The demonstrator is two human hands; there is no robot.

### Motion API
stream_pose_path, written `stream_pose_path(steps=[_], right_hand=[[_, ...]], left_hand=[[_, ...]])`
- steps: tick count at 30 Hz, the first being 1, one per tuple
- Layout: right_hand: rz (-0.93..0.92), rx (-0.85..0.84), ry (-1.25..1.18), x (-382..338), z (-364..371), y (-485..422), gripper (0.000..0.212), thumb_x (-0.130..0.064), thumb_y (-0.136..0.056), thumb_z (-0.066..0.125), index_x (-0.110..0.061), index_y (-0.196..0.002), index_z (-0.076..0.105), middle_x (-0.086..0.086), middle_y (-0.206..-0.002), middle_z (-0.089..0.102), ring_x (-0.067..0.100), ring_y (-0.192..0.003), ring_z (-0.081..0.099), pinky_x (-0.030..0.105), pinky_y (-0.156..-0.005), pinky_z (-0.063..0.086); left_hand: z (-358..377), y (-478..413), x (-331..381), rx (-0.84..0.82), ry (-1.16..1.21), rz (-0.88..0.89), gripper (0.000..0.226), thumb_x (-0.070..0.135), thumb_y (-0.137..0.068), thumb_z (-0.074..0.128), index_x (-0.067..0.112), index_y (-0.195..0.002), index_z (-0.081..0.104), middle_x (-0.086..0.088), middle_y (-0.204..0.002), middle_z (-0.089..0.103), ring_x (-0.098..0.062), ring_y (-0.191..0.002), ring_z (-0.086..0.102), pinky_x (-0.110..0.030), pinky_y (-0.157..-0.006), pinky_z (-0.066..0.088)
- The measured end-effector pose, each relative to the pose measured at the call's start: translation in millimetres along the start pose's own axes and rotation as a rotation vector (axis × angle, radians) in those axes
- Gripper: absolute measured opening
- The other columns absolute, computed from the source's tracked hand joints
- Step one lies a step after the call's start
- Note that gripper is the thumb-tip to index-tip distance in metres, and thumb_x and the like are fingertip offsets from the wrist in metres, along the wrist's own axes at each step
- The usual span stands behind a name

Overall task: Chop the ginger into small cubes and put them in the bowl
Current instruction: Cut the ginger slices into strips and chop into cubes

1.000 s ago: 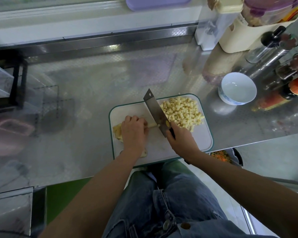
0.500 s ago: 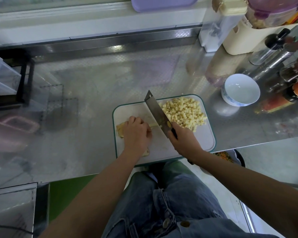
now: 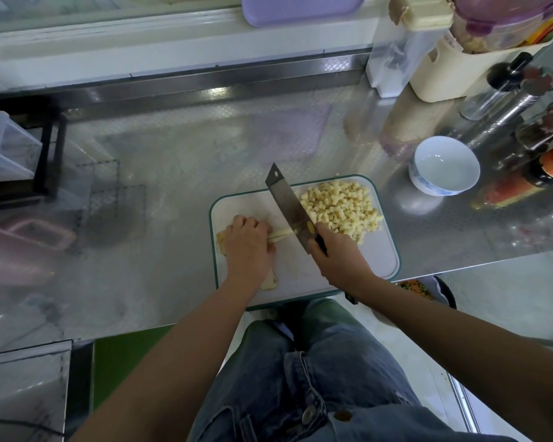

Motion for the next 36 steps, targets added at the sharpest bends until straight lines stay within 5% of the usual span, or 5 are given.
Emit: stream_pose_path(steps=[36], right_hand=[[-0.004,0.011,-0.005,-14.1,22.6,-18.4,0.017,-0.024,-0.1,0.048,-0.008,-0.102,0.05,0.003,-0.066,0.052,0.025,-0.058,0.054,0.033,-0.052,0.041]], left_hand=[[-4.9,-0.9,-5.2,0.01,0.032,-0.029,0.016,0.03,-0.087,0.059,0.024,-0.099,0.068,0.002,-0.096,0.066,-0.021,-0.103,0.044,-0.032,-0.08,0.03]])
Point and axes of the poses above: each hand's wrist, its own y-axis away from the middle knuckle, its own z-axis out of the palm, x = y × z, the point moved 4 cm from there along -y, towards the middle knuckle
